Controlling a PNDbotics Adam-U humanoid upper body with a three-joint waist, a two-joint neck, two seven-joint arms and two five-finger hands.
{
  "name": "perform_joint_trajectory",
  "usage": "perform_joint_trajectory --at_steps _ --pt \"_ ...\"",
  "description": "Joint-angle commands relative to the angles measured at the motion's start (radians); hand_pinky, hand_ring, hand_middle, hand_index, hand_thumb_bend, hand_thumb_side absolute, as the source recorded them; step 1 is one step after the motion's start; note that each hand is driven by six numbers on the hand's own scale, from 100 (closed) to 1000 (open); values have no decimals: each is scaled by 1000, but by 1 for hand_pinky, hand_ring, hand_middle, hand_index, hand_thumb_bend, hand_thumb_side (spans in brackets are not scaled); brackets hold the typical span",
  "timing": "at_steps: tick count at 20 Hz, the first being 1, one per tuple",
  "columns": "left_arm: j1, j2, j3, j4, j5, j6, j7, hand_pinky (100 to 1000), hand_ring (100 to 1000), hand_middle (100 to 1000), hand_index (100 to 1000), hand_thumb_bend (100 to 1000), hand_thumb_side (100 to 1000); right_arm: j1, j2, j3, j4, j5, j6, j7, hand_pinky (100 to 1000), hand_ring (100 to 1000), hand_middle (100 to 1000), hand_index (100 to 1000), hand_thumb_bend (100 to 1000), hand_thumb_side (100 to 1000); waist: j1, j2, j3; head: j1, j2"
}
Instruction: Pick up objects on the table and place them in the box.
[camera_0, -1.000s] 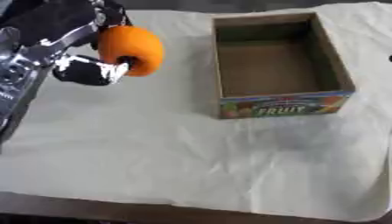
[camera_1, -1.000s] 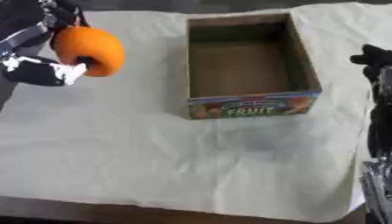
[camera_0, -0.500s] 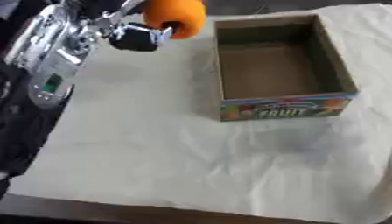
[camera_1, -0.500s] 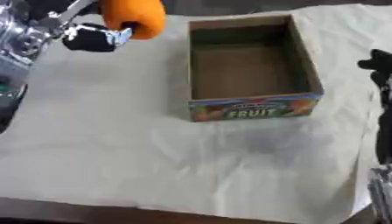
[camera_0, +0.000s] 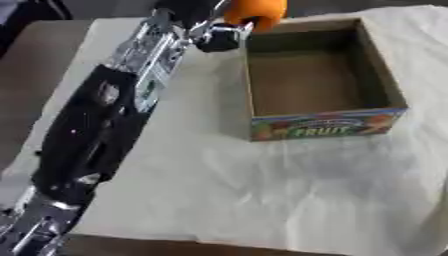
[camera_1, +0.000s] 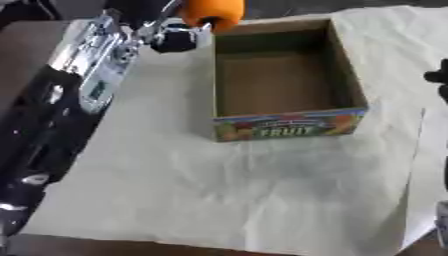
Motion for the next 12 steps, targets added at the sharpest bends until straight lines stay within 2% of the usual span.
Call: perform_joint_trajectory --at_steps 1,4,5,7,12 --pt "-29 -29 24 50 -73 -6 68 239 357 555 649 100 238 -16 3 6 -20 -15 -1 10 958 918 689 832 100 1000 -8 -14 -8 12 -14" --pt "-32 -54 28 107 -130 -34 119 249 371 556 665 100 239 -20 6 8 -20 -19 -1 13 957 918 688 832 100 1000 -9 -12 -15 14 -16" --pt "-32 -58 28 123 -149 -45 132 268 385 559 662 100 194 -22 7 9 -20 -20 -2 15 957 918 688 832 100 1000 -9 -12 -18 15 -16" --pt "-28 -64 28 148 -192 -59 152 300 407 567 652 100 205 -26 9 12 -20 -23 -3 18 957 918 688 832 100 1000 -9 -12 -25 19 -17" --pt "-11 -89 29 206 -274 -90 149 362 466 609 675 100 193 -31 18 22 -20 -29 0 29 959 919 689 833 100 1000 -9 -8 -44 31 -23"
